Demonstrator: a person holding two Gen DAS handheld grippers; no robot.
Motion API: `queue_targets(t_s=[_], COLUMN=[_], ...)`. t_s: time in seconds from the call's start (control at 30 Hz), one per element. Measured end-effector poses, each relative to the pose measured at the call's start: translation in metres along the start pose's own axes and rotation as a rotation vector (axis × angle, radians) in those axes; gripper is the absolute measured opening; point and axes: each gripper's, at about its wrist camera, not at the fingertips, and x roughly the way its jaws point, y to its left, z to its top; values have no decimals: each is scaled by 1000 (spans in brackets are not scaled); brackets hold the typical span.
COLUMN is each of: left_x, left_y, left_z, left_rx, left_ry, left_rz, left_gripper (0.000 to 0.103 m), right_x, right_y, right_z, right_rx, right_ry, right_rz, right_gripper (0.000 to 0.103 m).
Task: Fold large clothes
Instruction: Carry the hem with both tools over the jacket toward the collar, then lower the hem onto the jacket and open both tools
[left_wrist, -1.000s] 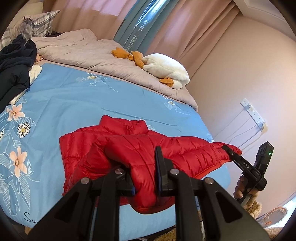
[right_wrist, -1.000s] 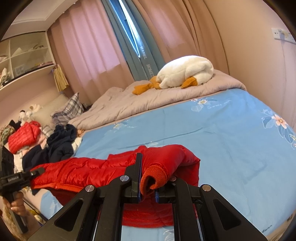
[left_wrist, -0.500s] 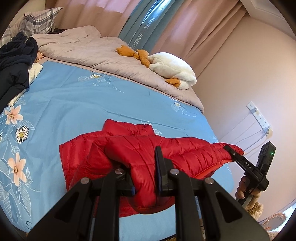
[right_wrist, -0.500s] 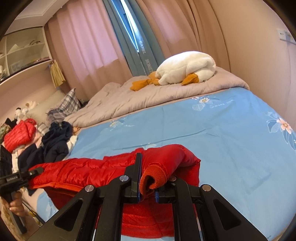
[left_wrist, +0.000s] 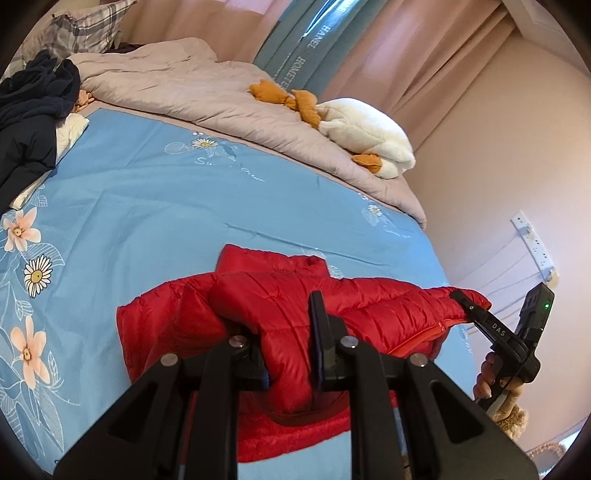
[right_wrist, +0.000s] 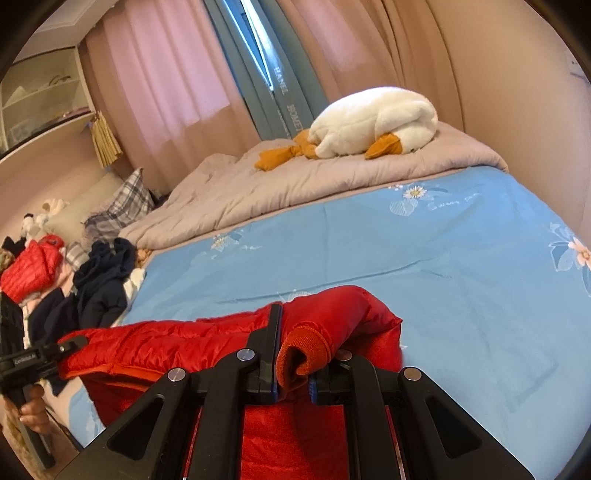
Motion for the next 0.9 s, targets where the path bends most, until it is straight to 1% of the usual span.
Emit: queue_targets(t_s=[0.1, 0.43, 0.6, 0.8, 0.87, 0.9], left_x=[14, 51, 67, 76, 74, 73], left_y=[2, 18, 29, 32, 32, 31], left_z=[6, 16, 19, 20, 19, 19], left_rx=[2, -22, -57, -68, -76, -73], left_ry=[14, 60, 74, 83, 73, 68], left_rz=[25, 62, 52, 56, 48, 44], left_gripper=[17, 18, 20, 21, 24, 28], right_x=[13, 48, 63, 75, 75, 75], right_y=[-3, -7, -9, -15, -16, -16], right_z=[2, 8, 7, 7, 7, 7], right_rx=[8, 25, 32, 43, 44, 46], right_ry=[22, 96, 124, 150, 156, 156], right_rz=[-9, -29, -52, -63, -61, -59], right_gripper=[10, 10, 10, 10, 10, 11])
